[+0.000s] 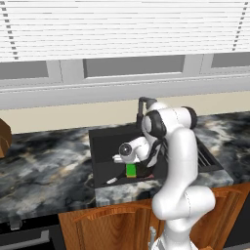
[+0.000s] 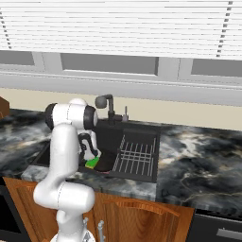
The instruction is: Pick the pan and sponge and place them into the sink. Then turn on the water.
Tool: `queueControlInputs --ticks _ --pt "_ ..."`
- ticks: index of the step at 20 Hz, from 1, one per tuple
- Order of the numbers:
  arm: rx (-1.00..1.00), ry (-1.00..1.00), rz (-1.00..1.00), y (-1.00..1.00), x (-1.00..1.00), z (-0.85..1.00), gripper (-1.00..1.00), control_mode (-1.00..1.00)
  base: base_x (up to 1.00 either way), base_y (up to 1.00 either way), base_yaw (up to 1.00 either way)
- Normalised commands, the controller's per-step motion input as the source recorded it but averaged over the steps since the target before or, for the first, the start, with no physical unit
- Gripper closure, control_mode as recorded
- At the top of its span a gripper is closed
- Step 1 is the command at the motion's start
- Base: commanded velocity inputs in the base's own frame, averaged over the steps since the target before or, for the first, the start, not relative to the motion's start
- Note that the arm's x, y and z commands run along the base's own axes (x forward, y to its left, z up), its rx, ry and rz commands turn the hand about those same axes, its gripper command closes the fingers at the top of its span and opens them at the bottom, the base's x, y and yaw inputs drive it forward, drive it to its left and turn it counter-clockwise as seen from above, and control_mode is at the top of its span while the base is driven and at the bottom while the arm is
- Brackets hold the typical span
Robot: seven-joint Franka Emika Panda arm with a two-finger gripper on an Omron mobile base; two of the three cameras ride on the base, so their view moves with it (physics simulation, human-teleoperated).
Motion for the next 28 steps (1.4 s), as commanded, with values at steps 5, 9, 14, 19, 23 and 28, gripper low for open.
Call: queueControlInputs --ticks 5,9,14,19,23,28 --pt "0.0 -0.05 0.0 -0.04 -0.24 0.46 -1.0 -1.0 0.0 0.0 0.0" --pt "0.01 -0.04 0.0 -0.07 -0.24 0.53 -1.0 -1.0 0.0 0.0 0.0" --pt "0.01 -0.04 0.0 -0.06 -0.28 0.52 -1.0 -1.0 0.0 0.0 0.0" --pt "0.02 -0.04 0.0 -0.03 -0.32 0.51 -1.0 -1.0 0.0 0.0 0.0" --pt "0.02 -0.05 0.02 -0.01 -0.31 0.48 -1.0 -1.0 0.0 0.0 0.0" --pt "0.0 -0.08 0.03 -0.06 -0.29 0.46 -1.0 -1.0 0.0 0.0 0.0"
